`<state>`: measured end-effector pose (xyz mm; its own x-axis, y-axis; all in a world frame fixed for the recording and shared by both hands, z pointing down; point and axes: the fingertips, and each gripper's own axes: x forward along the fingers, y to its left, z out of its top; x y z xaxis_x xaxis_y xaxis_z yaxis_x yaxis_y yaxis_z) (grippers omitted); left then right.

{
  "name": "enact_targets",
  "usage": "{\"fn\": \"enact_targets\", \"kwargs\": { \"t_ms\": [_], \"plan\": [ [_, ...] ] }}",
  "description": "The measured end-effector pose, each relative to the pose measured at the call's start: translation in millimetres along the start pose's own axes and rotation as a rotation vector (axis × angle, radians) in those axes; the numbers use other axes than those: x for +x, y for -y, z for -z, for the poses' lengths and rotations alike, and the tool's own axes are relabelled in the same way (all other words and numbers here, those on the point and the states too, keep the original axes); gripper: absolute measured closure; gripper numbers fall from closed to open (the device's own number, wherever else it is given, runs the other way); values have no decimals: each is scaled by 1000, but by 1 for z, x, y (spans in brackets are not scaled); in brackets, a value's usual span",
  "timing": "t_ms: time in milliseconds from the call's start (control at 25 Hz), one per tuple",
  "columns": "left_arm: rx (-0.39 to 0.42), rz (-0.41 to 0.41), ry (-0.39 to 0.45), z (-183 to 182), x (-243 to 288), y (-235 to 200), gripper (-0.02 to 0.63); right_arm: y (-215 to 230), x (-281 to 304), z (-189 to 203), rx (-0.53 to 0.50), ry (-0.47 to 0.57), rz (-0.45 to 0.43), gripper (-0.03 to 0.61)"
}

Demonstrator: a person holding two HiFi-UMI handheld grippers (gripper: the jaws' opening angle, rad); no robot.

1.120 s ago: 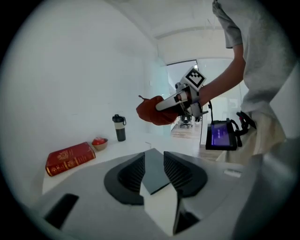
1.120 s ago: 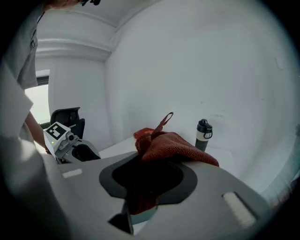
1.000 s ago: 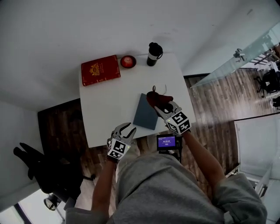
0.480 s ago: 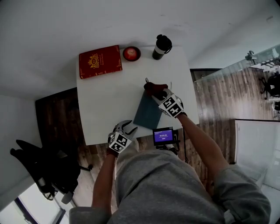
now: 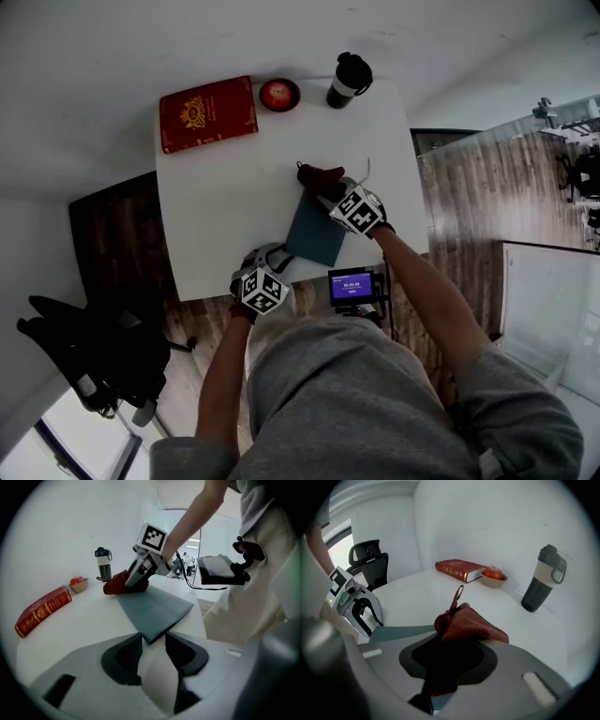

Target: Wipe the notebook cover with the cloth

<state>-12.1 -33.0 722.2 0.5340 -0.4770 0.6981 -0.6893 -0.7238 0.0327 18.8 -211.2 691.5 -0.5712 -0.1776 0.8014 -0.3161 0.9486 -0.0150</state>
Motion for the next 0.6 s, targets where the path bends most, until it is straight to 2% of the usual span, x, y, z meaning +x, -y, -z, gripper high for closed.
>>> {"fn": "enact_targets", "kwargs": {
  "t_ms": [200, 400, 600],
  "plan": [
    [-3, 12, -30, 2, 3, 0, 453, -7, 4, 3, 36, -30, -22, 480],
    [-13, 10, -37, 1, 3, -2, 453, -21, 9, 6, -5, -96, -46, 483],
    [-4, 6, -37, 2, 4, -1, 451, -28, 9, 7, -24, -127, -25, 483]
  ]
}}
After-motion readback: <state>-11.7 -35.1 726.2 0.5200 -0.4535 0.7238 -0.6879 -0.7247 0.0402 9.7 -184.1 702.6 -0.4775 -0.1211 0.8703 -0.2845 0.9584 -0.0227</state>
